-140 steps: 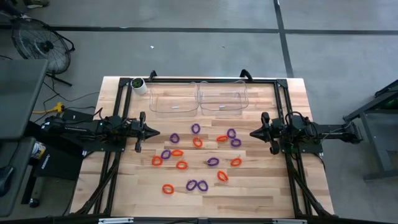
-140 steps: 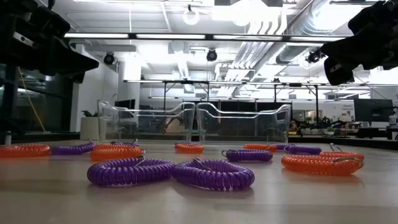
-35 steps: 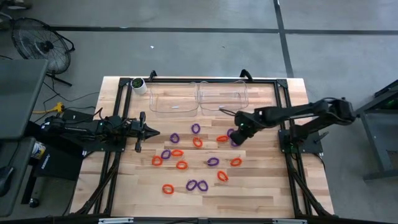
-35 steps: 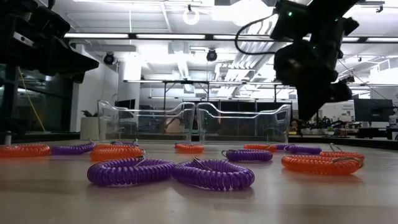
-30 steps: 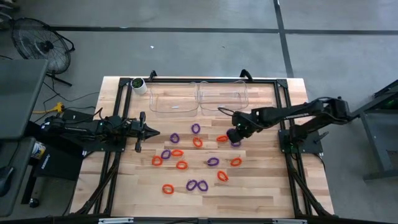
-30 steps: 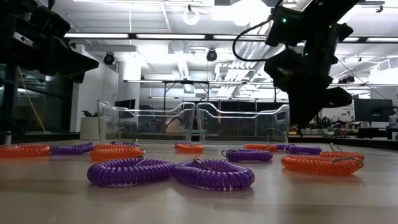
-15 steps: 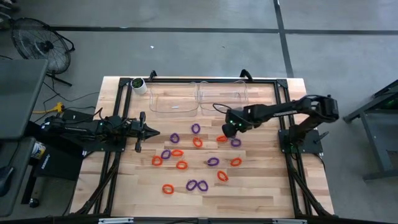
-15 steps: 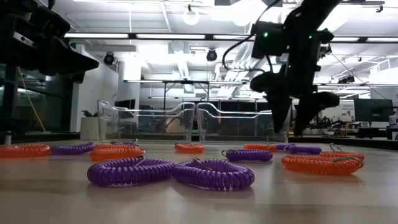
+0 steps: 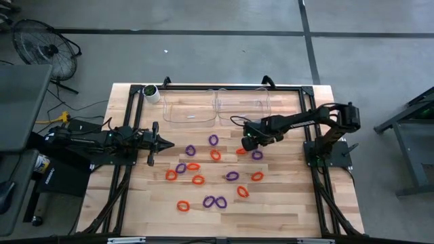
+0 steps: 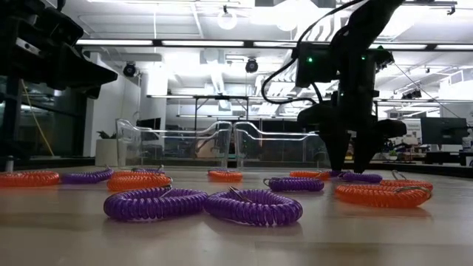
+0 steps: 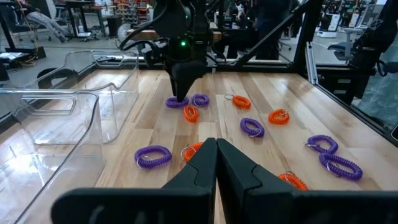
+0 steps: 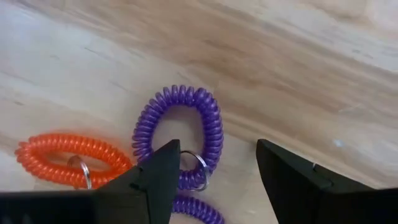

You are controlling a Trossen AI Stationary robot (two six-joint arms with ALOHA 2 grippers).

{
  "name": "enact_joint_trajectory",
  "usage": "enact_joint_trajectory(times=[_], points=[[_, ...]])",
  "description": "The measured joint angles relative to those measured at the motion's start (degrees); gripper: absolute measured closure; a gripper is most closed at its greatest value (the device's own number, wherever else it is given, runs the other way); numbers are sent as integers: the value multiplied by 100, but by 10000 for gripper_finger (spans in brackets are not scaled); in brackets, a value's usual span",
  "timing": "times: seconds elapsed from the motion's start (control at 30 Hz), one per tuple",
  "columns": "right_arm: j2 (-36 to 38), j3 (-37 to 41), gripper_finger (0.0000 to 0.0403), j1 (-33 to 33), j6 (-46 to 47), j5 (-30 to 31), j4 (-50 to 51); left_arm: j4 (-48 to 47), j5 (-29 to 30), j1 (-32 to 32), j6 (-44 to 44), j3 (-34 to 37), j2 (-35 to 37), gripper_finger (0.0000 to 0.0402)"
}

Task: Sort spring keychains
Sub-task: Put the violet spring keychain into the right bin

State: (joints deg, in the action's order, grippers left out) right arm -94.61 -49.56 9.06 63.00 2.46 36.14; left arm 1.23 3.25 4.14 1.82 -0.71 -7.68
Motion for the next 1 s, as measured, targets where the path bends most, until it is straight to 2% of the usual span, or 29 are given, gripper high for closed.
enact_joint_trajectory(times=[0.37,0.7,1.0], points=[[24,224,237,-20,157,3,-36,0,0,0,-2,0,-2,399],[20,238,316,-189,175,-8,19,0,0,2,-1,1,-2,399],[13,247,379,-273,169,-275,20,0,0,2,0,0,-1,399]])
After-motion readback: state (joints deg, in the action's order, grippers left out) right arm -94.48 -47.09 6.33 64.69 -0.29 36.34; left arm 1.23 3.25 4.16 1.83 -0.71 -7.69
